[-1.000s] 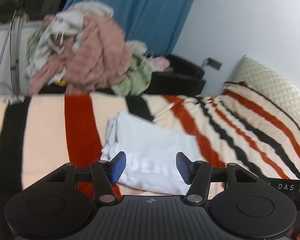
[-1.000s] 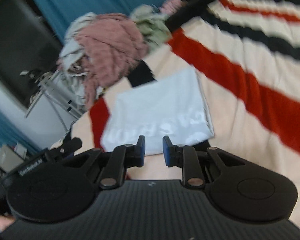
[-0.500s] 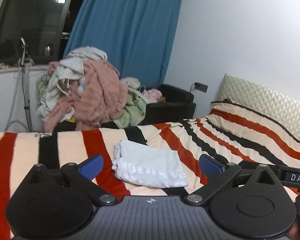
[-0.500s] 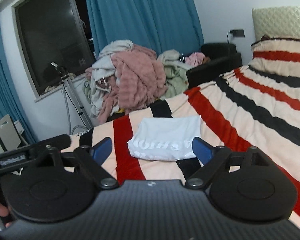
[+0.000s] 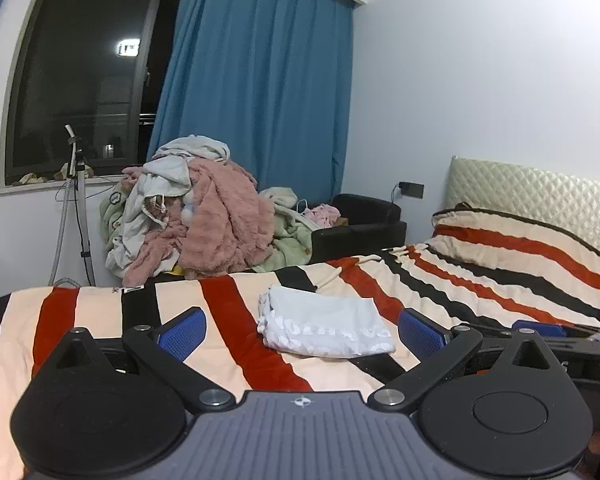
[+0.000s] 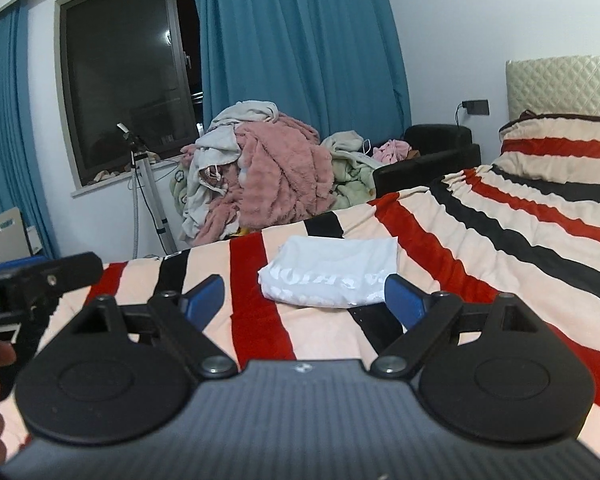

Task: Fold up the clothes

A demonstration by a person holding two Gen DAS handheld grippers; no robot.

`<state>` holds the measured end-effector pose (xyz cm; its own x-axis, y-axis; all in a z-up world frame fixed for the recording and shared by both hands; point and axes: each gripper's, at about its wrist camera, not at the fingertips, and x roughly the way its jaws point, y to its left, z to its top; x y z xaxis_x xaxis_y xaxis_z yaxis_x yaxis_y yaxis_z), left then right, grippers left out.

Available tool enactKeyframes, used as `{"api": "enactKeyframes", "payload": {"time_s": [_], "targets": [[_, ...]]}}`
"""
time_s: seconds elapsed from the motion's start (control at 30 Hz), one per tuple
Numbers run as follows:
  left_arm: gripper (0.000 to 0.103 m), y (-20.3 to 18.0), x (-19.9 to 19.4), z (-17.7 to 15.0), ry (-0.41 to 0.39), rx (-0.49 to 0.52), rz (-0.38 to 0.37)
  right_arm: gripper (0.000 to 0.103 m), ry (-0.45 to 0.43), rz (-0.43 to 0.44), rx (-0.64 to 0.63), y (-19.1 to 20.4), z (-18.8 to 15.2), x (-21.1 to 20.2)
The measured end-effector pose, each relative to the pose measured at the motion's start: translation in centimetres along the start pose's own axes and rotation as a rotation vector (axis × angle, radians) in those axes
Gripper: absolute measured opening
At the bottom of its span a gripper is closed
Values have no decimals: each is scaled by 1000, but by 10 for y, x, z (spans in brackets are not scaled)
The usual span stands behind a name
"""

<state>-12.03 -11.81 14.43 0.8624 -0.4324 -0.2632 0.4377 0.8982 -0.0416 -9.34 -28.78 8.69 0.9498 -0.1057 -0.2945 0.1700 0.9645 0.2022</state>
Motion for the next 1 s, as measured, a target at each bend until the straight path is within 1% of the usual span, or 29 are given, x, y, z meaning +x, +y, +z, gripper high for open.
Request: {"api": "enactKeyframes", "payload": {"time_s": [0.2, 0.33, 0.43, 0.5, 0.6, 0.83, 1.0], "targets": [[103, 11, 10, -21, 11, -19, 21, 88, -41, -12, -44, 9, -27, 4], [103, 20, 15, -30, 18, -45, 36, 88, -41, -22, -82, 13, -39, 10], [103, 25, 19, -35, 35, -63, 39, 88, -36, -35, -102, 15, -42, 16], [103, 27, 21, -38, 51, -58, 42, 88, -23, -29, -98, 15, -44, 18], [103, 28, 23, -40, 66, -52, 46, 88, -32, -35, -111, 16, -45, 15], [103, 27, 25, -40, 62, -61, 46, 88, -22, -40, -112, 16, -46, 15], [103, 25, 27, -41, 67, -53, 61, 88, -16, -46, -98, 14, -46, 15]]}}
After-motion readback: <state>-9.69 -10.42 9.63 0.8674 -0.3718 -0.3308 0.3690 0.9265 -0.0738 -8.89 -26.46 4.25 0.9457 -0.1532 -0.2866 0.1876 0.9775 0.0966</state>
